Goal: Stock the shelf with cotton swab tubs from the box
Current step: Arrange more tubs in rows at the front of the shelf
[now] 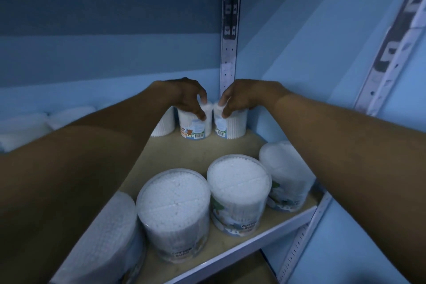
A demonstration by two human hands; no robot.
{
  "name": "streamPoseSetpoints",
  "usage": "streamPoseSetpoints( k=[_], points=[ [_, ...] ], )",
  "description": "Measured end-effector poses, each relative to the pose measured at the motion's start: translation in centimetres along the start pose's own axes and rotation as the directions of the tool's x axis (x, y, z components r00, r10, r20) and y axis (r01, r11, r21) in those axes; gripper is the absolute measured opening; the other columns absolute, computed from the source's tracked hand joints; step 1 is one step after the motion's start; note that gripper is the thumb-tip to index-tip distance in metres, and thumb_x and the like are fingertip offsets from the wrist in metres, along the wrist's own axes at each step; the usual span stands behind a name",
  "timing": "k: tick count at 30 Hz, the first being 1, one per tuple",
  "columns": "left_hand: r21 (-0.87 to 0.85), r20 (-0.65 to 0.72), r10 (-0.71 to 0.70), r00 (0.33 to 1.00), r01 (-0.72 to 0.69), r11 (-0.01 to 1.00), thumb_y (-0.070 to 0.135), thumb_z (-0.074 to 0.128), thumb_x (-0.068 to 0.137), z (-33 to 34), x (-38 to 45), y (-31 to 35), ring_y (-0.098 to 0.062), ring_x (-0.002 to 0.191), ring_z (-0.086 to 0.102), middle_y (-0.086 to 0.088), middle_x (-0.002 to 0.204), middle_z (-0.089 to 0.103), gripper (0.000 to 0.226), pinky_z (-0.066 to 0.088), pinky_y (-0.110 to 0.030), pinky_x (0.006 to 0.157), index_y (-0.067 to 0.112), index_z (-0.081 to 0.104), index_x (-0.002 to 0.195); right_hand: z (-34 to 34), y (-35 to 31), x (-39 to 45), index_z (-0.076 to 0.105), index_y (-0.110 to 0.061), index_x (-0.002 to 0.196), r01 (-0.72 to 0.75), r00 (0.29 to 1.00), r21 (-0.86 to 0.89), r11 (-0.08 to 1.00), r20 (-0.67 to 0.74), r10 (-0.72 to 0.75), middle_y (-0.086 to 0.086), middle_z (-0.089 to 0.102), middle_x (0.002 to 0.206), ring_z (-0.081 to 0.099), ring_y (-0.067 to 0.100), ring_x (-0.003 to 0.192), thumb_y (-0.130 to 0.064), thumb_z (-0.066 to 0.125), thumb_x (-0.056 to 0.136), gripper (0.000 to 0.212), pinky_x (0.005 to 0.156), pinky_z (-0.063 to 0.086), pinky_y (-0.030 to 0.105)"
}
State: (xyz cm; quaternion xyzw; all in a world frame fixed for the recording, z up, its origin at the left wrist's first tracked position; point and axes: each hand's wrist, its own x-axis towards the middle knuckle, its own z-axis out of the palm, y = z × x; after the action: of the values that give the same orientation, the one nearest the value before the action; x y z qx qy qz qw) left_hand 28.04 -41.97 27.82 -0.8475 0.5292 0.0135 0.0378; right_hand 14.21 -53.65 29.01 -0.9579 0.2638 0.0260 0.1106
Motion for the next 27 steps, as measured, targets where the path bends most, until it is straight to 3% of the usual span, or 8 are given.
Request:
streamPoseSetpoints(
  k=[3,7,13,20,27],
  points=[
    [-0.051,-0.004,0.010,1.000,-0.010,0.999,0.058,0.072,0.076,0.0,-1.3,0.6,-0.021,0.122,0.050,0.003,0.135,0.052,0.056,0.043,-0.034,0.102,0.035,0.059,0.125,0.3,-0.1,-1.4,0.072,-0.032,0.115,-0.015,0.999,0.034,0.999,-0.032,0.017,-0.006,0.063,0.121,0.061,0.020,0.110,-0.051,0.085,0.068,0.052,0.091,0.055,0.036],
    [-0.107,0.000,0.013,1.000,-0.013,0.994,0.052,0.072,0.078,0.1,-3.4,1.7,-0.020,0.122,0.051,0.002,0.136,0.053,0.053,0.043,-0.035,0.104,0.034,0.060,0.126,0.5,-0.1,-3.4,0.074,-0.029,0.107,0.005,0.999,0.036,0.999,-0.048,-0.003,-0.005,0.066,0.119,0.062,0.018,0.107,-0.046,0.086,0.069,0.043,0.080,0.053,0.029],
    [-0.131,0.030,0.018,0.999,-0.014,0.991,0.054,0.073,0.077,-0.1,-6.2,3.0,-0.019,0.121,0.052,0.003,0.135,0.053,0.057,0.045,-0.034,0.103,0.035,0.059,0.128,0.0,-0.3,-6.6,0.071,-0.030,0.107,0.017,1.000,-0.001,1.000,0.024,-0.017,-0.007,0.060,0.127,0.058,0.017,0.113,-0.040,0.084,0.075,0.036,0.093,0.049,0.027],
    [-0.136,0.039,0.009,0.999,-0.004,0.991,0.059,0.070,0.078,-0.3,-7.7,3.8,-0.020,0.122,0.052,0.003,0.136,0.054,0.062,0.045,-0.034,0.102,0.034,0.057,0.133,-0.9,-1.1,-8.3,0.063,-0.027,0.122,0.032,0.990,-0.070,0.997,0.137,-0.022,-0.006,0.055,0.125,0.053,0.015,0.104,-0.037,0.079,0.082,0.045,0.085,0.043,0.025],
    [-0.114,0.081,-0.006,0.997,0.015,0.993,0.066,0.067,0.077,-1.0,-7.7,3.6,-0.019,0.130,0.046,0.007,0.145,0.047,0.073,0.039,-0.037,0.109,0.036,0.048,0.140,-2.4,-2.0,-9.0,0.058,-0.025,0.133,0.011,0.999,-0.108,0.994,0.049,-0.006,-0.003,0.049,0.140,0.052,0.020,0.122,-0.051,0.071,0.085,0.056,0.082,0.046,0.027]
  ],
)
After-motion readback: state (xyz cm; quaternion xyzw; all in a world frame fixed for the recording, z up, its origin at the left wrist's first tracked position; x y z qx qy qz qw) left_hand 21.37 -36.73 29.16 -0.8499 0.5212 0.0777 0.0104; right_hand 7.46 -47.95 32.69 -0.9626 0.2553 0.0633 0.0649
